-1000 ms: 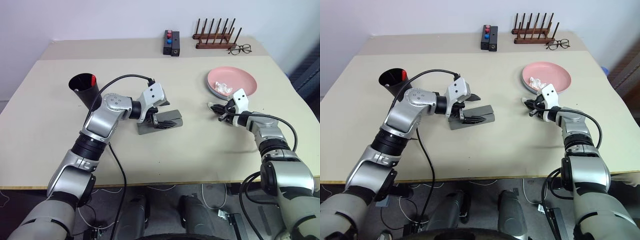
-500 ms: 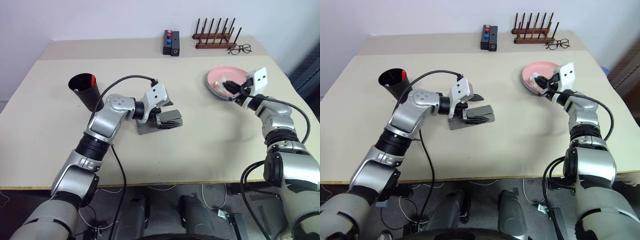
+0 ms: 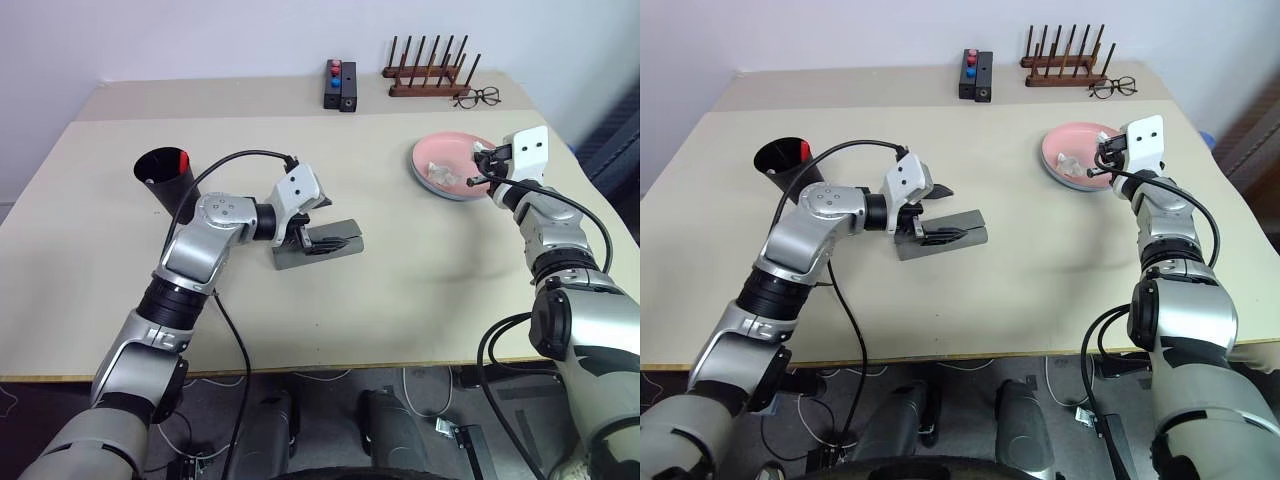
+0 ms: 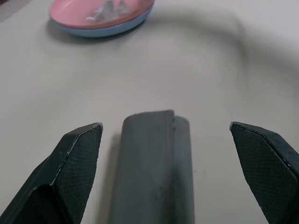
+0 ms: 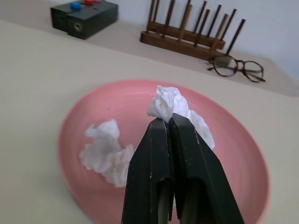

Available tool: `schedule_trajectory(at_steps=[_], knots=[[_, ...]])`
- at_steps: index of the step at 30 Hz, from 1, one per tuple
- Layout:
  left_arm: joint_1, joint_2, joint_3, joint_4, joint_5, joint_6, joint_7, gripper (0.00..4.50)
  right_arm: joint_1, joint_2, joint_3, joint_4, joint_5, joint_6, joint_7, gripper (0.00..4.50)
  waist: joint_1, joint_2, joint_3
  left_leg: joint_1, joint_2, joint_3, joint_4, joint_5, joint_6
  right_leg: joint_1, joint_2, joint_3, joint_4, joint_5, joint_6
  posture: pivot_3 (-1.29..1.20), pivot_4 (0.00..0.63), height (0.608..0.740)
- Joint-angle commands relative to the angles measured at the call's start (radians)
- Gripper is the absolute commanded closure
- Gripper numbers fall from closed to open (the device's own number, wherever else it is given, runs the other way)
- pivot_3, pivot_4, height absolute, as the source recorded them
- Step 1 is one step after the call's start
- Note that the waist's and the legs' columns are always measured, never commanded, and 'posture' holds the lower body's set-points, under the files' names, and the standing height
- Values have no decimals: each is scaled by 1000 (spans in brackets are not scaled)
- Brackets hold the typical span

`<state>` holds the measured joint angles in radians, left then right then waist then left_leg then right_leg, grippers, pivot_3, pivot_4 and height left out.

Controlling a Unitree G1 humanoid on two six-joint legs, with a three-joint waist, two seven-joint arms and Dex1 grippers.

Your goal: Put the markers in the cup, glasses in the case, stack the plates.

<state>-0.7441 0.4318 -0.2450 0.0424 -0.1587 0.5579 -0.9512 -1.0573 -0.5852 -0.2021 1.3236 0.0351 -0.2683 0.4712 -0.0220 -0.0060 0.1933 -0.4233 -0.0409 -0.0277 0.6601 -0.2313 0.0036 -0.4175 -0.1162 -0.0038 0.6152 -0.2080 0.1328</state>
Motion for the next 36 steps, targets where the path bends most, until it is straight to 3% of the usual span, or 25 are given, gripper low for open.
schedule_trajectory(at_steps=[1, 6, 17, 20, 24, 31, 36], knots=[[18, 19, 37, -76, -16, 24, 27, 0, -47, 8, -9, -1, -6, 8, -17, 3591, 0, 0, 0, 0, 0, 0, 0, 0, 0, 0, 0, 0, 0, 0, 0, 0, 150, 740], [48, 34, 53, -119, -26, 54, 56, 0, -58, 28, -17, 1, -13, -7, -42, 1205, 1, 0, 0, 0, 0, 0, 0, 0, 0, 0, 0, 0, 0, 0, 0, 0, 150, 740], [24, -44, 75, -62, -42, -8, 138, 0, -64, 15, -48, -39, 18, -84, 10, 1205, 1, 0, 0, 0, 0, 0, 0, 0, 0, 0, 0, 0, 0, 0, 0, 0, 150, 740], [14, -97, 116, 20, -31, -113, 205, 0, -28, 10, -56, -93, 50, -138, 133, 1205, 1, 0, 0, 0, 0, 0, 0, 0, 0, 0, 0, 0, 0, 0, 0, 0, 150, 740], [2, -180, 180, 140, -28, -243, 316, 0, 63, 10, -48, -210, 94, -120, 279, 1205, 3, 0, 0, 0, 0, 0, 0, 0, 0, 0, 0, 0, 0, 0, 0, 0, 150, 740], [-73, -241, 128, 393, -15, -405, 217, 0, 290, -53, -46, -548, 155, 49, 379, 1205, 13, 0, 0, 0, -1, 1, 1, 0, 0, 1, -1, 0, 0, 0, 0, 0, 150, 740], [-88, -300, 132, 420, -28, -481, 181, 0, 510, -138, -72, -863, 227, 219, 443, 1205, 12, 0, 0, -1, -1, 0, 2, 0, 0, 1, -1, 0, -1, 0, 1, 0, 150, 740]])
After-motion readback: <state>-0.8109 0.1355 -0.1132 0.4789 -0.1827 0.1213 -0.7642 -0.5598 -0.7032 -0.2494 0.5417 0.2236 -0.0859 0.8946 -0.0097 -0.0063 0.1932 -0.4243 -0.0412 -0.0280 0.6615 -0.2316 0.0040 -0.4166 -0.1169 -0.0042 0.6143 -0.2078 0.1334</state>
